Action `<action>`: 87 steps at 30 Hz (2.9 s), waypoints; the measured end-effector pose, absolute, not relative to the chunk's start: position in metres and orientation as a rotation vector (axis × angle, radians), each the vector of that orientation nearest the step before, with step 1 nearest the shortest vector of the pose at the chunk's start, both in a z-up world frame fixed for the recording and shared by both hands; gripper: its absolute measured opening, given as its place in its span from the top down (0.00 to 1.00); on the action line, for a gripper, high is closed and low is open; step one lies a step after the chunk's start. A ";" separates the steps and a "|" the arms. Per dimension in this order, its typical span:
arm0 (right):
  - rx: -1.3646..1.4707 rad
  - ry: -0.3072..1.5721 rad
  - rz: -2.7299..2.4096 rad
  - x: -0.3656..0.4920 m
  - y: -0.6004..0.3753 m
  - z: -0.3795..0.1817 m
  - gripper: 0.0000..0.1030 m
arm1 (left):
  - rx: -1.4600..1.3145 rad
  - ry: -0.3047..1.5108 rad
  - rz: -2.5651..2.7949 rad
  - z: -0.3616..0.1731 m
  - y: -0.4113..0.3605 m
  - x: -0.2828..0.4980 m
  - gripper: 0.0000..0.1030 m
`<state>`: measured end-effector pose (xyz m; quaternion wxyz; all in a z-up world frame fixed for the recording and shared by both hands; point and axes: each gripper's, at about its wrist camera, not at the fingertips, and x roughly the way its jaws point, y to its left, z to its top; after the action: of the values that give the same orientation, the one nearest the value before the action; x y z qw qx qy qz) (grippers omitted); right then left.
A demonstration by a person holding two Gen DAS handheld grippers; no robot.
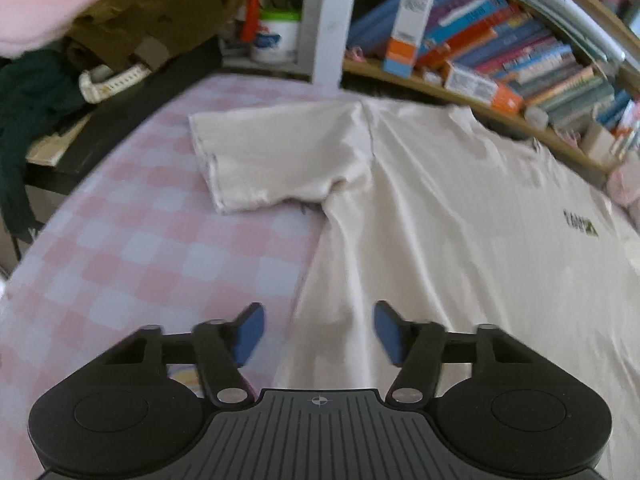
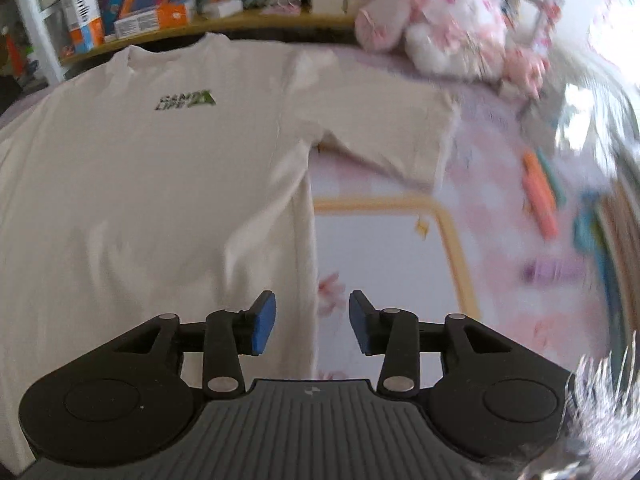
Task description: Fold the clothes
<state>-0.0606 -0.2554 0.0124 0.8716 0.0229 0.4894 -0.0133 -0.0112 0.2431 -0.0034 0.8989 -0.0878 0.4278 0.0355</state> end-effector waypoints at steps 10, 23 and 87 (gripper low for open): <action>0.137 1.017 -0.056 -0.081 -0.247 0.007 0.93 | -0.111 0.894 0.003 -0.006 0.249 -0.014 0.97; 0.123 1.003 -0.085 -0.086 -0.252 0.008 0.96 | -0.073 0.905 -0.018 -0.006 0.245 -0.017 0.97; -0.017 0.875 0.083 -0.059 -0.200 0.021 0.12 | -0.202 0.802 0.159 0.037 0.191 -0.029 0.11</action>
<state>-0.0588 -0.1999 0.0207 0.9049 -0.0081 0.4237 0.0403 -0.0292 0.1911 0.0373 0.9127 -0.0978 0.3892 0.0772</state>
